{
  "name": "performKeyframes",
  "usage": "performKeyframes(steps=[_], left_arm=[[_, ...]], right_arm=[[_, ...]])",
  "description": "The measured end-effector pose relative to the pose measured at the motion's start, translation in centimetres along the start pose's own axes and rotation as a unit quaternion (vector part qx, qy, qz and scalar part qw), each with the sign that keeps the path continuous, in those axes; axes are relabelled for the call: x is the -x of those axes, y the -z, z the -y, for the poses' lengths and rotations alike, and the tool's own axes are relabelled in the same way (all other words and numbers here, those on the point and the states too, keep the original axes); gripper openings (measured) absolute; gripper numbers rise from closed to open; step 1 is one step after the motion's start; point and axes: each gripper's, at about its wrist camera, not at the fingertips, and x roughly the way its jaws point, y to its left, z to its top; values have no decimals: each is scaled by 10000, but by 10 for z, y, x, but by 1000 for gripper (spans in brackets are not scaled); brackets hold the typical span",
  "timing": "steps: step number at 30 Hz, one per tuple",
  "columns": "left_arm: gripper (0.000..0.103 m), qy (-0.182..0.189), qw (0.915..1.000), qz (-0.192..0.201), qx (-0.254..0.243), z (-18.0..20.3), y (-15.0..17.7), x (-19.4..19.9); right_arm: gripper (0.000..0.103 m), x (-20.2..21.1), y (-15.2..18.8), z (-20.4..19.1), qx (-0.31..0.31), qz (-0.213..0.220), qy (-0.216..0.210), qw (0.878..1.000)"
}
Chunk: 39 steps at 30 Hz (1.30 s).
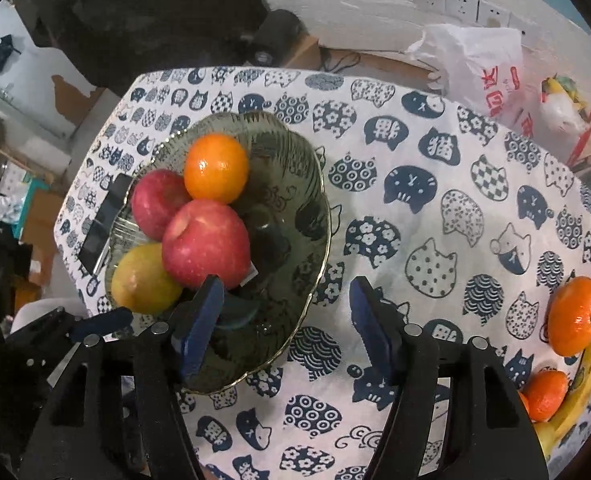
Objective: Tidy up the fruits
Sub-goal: 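Lower the orange into the bowl and open the right tool, then move both open tools from the bowl back to the loose fruit on the cloth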
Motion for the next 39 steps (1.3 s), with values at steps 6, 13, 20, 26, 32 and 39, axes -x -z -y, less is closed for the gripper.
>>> performKeyframes(steps=[6,13,20,26,32,39], left_arm=[[75,-37,9999,33,-111,16,-4,3],[81,-36,9992,156,-375,48,-9,11],[81,-48,9969,101,-776,90,-14,6],[81,-35,9935,70,-1139,126,-15,2],[81,-33,9880,-72,-1540,157,-11,-7],[81,-94,9816,-285,-1885,180,-7,-22]], right_arm=[[72,28,6,5,175,177,390,9989],[83,63,21,31,97,314,699,9970],[84,91,44,71,-91,248,1036,9943],[84,105,68,106,-193,136,1167,9929],[84,107,95,136,-314,-29,1010,9944],[84,105,114,148,-167,-209,832,9962]])
